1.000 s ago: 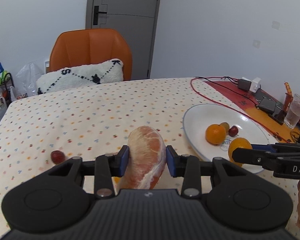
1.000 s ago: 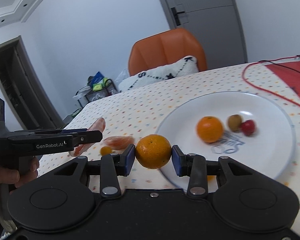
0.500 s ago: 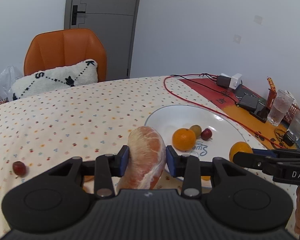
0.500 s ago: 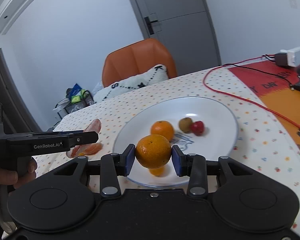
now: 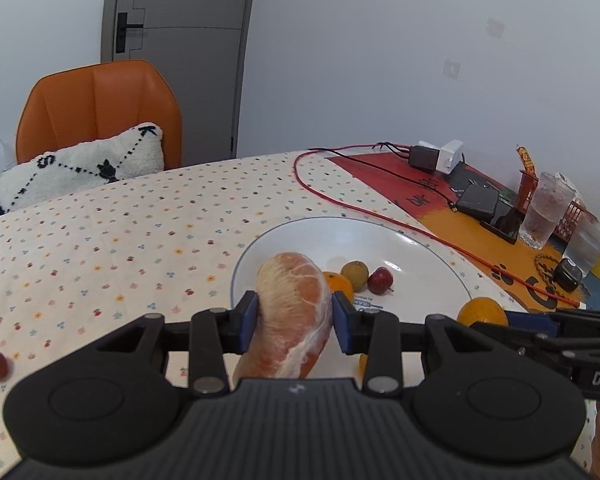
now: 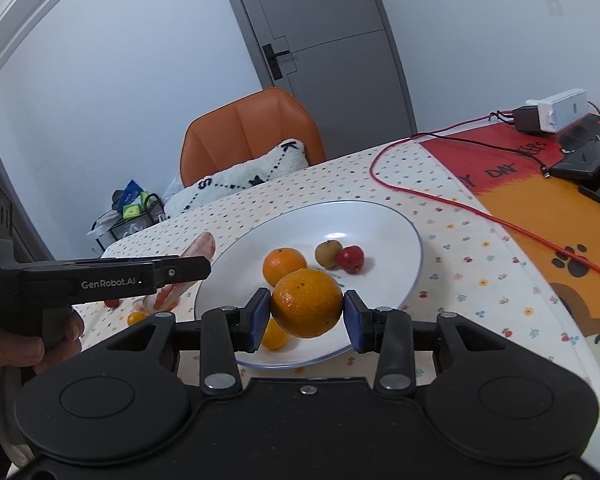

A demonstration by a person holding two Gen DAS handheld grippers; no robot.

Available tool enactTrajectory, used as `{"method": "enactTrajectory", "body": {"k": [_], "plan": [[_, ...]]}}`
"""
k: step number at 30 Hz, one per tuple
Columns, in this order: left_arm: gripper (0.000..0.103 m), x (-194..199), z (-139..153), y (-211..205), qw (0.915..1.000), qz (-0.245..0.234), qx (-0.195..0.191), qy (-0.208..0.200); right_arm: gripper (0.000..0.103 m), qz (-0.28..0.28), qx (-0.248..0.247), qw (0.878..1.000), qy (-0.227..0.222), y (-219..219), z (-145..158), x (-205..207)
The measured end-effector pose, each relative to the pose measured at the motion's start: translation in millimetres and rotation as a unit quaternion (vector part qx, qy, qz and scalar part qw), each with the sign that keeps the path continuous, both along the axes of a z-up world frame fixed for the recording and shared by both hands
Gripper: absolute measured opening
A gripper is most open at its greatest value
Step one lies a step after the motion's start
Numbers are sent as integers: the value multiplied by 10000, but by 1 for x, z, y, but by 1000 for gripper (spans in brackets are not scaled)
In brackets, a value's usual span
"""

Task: Organize fruits
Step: 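Carry the pomelo segment and orange over the white bowl and open both tools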

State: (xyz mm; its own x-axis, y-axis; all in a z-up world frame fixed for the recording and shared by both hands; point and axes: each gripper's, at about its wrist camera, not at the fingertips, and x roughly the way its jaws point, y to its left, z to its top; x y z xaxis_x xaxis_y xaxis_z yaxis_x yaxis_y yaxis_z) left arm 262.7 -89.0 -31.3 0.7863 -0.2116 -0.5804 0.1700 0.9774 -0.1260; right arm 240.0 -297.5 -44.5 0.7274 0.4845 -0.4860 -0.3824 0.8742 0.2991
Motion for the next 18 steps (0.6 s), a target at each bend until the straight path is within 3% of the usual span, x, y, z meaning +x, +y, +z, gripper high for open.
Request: {"method": "enactTrajectory", "body": {"k": [4, 18], "plan": [[40, 5, -3, -2, 9998, 1, -66, 184, 38, 27, 0, 10000, 17, 2, -1, -1], [42, -12, 3, 15, 9998, 125, -119, 101, 38, 60, 31, 9999, 86, 6, -6, 3]]}}
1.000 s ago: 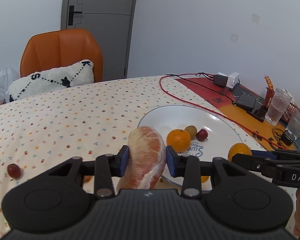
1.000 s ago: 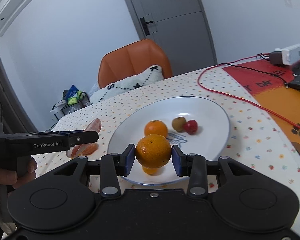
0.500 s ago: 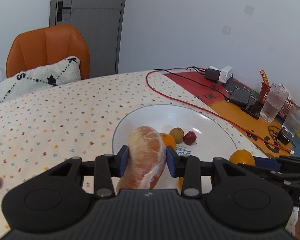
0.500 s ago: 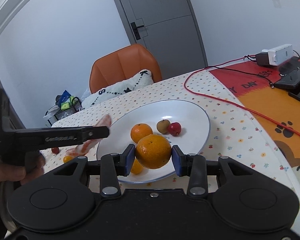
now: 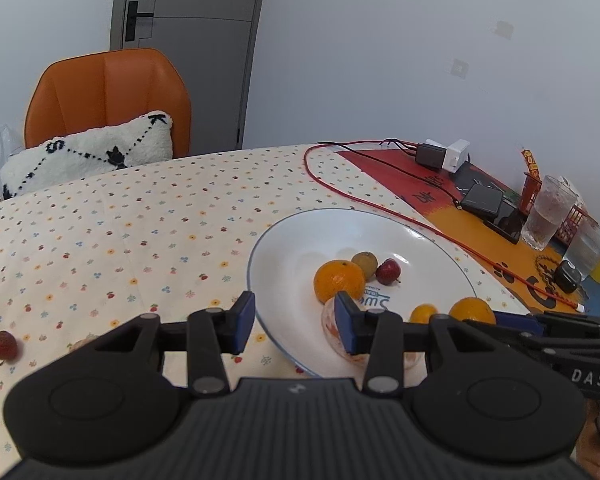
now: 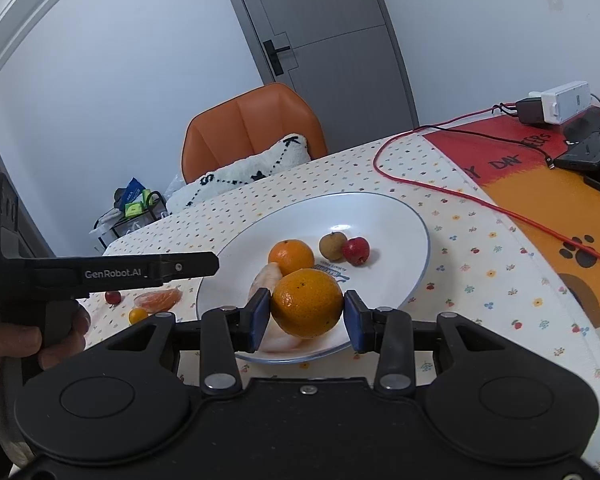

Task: Organize fruits
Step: 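Carry the pomelo segment and orange over the white bowl and open both tools, then grasp a brown kiwi with the right tool while the left tool moves toward a tangerine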

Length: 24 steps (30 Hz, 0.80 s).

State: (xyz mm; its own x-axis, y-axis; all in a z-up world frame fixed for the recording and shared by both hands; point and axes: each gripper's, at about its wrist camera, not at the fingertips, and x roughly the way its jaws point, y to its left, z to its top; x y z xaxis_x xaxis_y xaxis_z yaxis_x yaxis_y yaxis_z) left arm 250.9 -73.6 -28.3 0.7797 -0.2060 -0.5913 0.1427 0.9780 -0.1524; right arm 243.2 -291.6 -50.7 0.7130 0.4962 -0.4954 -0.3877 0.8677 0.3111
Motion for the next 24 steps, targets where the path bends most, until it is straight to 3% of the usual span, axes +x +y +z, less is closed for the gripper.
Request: {"method": "enactTrajectory", "body": {"k": [3, 8, 16, 24], "plan": [[46, -5, 0, 5, 10000, 36, -5, 4, 40, -88, 5, 10000, 26, 0, -2, 2], [55, -13, -1, 15, 9999, 152, -17, 29, 54, -234, 54, 9997, -27, -1, 1, 3], [74, -26, 1, 33, 9993, 372, 85, 6, 56, 34, 79, 10000, -22, 16, 1, 1], [77, -44, 5, 61, 9975, 674, 213, -12, 56, 437, 126, 9989, -66, 49, 1, -1]]}}
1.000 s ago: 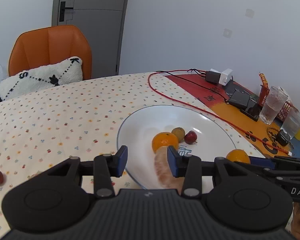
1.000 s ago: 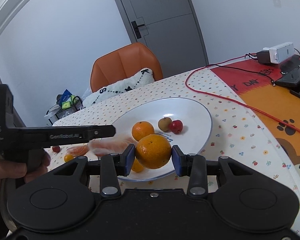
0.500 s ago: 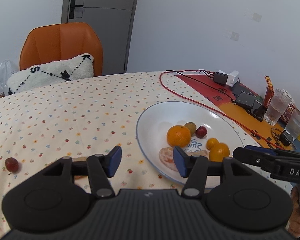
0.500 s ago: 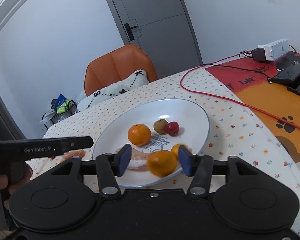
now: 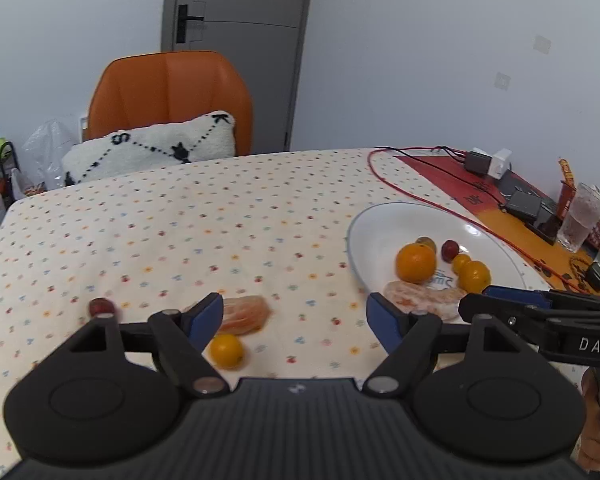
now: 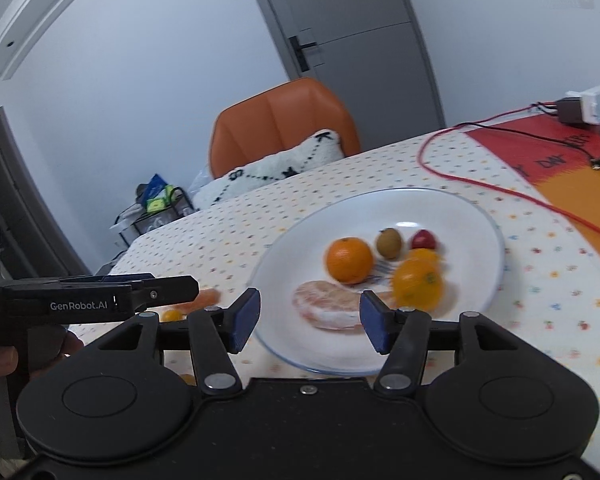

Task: Organize fruits
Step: 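Grasp a brown kiwi with the right tool while the left tool moves toward a tangerine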

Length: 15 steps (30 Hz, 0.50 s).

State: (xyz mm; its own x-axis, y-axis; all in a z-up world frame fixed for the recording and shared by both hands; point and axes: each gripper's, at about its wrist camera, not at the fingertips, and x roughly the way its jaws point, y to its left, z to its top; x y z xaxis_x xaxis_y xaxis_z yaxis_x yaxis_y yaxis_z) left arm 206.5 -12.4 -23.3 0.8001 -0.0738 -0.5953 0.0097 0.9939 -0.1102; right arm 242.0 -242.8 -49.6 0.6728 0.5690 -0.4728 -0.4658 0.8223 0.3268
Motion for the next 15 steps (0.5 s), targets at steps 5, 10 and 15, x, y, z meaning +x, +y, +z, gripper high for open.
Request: {"method": "enactTrajectory", "body": {"k": [5, 10, 15], "plan": [[77, -13, -1, 21, 9997, 252, 46, 34, 56, 268, 13, 9996, -16, 21, 0, 0], [78, -24, -1, 41, 9987, 501, 47, 69, 56, 500, 3, 9988, 0, 39, -3, 0], [78, -34, -1, 55, 9975, 696, 40, 70, 56, 696, -29, 9976, 21, 54, -3, 0]]}}
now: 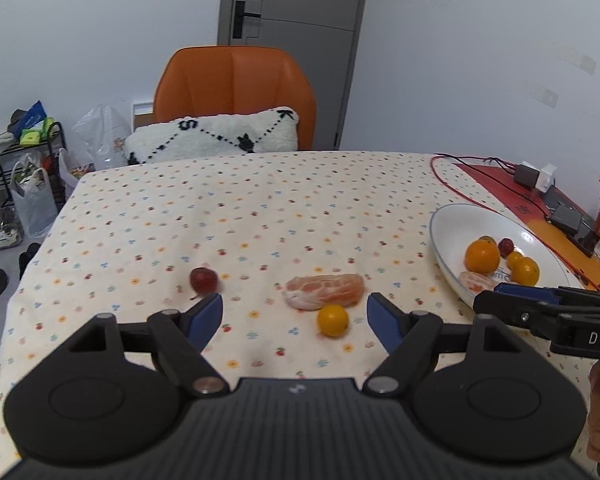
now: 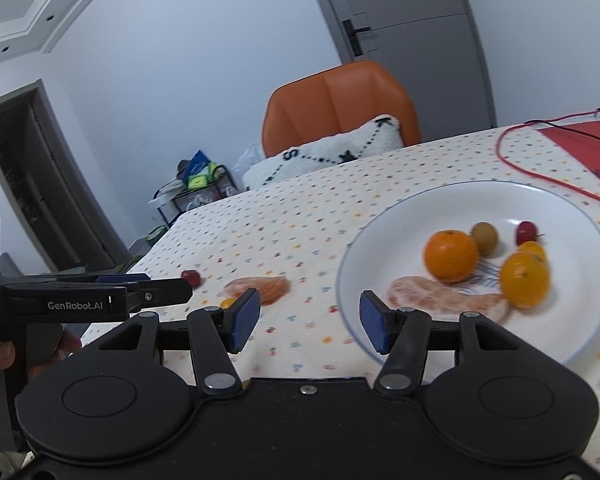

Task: Organize fruits
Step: 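Grasp a brown kiwi with the right tool while the left tool moves toward a tangerine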

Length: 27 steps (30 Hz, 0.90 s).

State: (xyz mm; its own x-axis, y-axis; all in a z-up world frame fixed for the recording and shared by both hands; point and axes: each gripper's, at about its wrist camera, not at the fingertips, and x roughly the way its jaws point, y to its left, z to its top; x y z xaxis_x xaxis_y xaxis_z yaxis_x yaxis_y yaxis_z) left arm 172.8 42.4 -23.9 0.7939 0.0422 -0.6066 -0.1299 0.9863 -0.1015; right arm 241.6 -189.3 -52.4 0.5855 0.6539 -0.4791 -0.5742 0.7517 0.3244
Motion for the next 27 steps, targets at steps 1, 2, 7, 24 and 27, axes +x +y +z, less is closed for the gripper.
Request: {"method": "enactTrajectory", "body": {"k": [1, 2, 7, 24, 27], "plan": [[78, -2, -1, 3, 10000, 38, -8, 3, 56, 32, -5, 10000, 7, 2, 0, 0], [78, -4, -1, 5, 10000, 67, -14, 8, 56, 64, -14, 10000, 15, 4, 0, -1], [78, -12, -6, 17, 9997, 218, -52, 46, 59, 250, -105, 9996, 59, 13, -2, -2], [78, -29, -24, 22, 9991, 328, -183, 187, 59, 650, -377, 9968, 275, 26, -20, -22], [78, -29, -25, 21, 9992, 292, -217, 187, 51, 772, -474, 9954, 318, 30, -25, -26]]}}
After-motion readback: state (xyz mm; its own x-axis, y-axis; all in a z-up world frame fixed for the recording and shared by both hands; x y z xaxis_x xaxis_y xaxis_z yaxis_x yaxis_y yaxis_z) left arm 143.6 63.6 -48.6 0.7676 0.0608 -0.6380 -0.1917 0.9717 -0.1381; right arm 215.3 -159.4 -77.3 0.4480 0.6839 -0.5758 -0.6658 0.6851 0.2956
